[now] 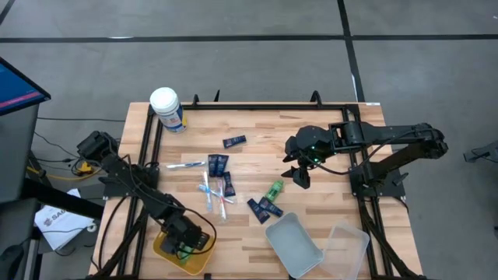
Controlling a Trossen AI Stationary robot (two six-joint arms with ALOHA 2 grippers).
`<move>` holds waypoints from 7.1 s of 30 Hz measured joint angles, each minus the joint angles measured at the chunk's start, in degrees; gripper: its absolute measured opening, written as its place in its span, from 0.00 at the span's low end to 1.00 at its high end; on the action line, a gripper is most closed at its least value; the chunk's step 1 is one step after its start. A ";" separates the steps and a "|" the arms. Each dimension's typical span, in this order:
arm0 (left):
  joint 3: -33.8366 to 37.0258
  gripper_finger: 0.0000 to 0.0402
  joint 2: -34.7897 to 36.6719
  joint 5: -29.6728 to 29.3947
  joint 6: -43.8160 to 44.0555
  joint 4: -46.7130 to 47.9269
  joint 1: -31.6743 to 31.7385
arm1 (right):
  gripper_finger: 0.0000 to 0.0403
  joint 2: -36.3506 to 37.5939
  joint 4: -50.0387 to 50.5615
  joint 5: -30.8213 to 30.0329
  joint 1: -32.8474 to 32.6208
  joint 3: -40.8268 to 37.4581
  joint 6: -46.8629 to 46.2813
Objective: Pick & Place Travel size toiletries
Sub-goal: Put the green shampoo into the yellow bin
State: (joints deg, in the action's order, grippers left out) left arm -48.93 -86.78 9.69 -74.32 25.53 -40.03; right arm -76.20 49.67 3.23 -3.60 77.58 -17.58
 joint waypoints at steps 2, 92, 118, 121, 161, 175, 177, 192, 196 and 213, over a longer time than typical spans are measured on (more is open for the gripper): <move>0.00 0.43 0.00 1.25 0.09 -0.39 0.00 | 0.65 0.01 0.00 0.02 0.00 0.00 0.00; -0.04 0.59 22.73 -47.34 110.62 3.66 18.43 | 0.52 -15.02 -8.79 -6.53 30.92 -34.90 -30.46; -0.11 0.61 26.06 -47.45 109.27 3.66 19.86 | 0.11 -7.68 2.61 -0.58 28.94 -21.55 -7.21; -0.11 0.62 27.90 -47.58 109.31 3.64 20.88 | 0.20 -6.14 5.93 -2.57 29.88 -17.55 3.59; -0.04 0.67 31.23 -46.94 110.33 4.09 23.08 | 0.64 -28.70 5.77 -4.60 38.80 -16.81 -1.97; -0.02 0.67 31.23 -46.96 109.74 4.04 23.08 | 0.32 -26.13 4.17 -1.41 33.80 -16.70 -0.68; -0.02 0.67 31.23 -46.97 109.74 3.76 23.08 | 0.34 -23.57 4.03 -1.30 32.63 -16.13 -1.59; 26.53 0.67 29.25 -26.57 112.06 -63.00 38.84 | 0.38 -3.27 -18.72 -0.03 18.38 -13.88 -14.39; 27.29 0.67 24.22 -17.85 113.22 -73.79 44.82 | 0.37 -3.39 -25.85 0.06 14.09 -13.88 -16.36; 13.80 0.67 3.79 -3.19 107.56 -76.71 49.22 | 0.39 -7.93 -40.43 0.04 7.25 -13.80 -18.49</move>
State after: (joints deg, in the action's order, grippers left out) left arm -35.12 -82.99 6.50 33.23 -51.18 9.19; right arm -84.14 9.24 3.27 3.66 63.78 -36.07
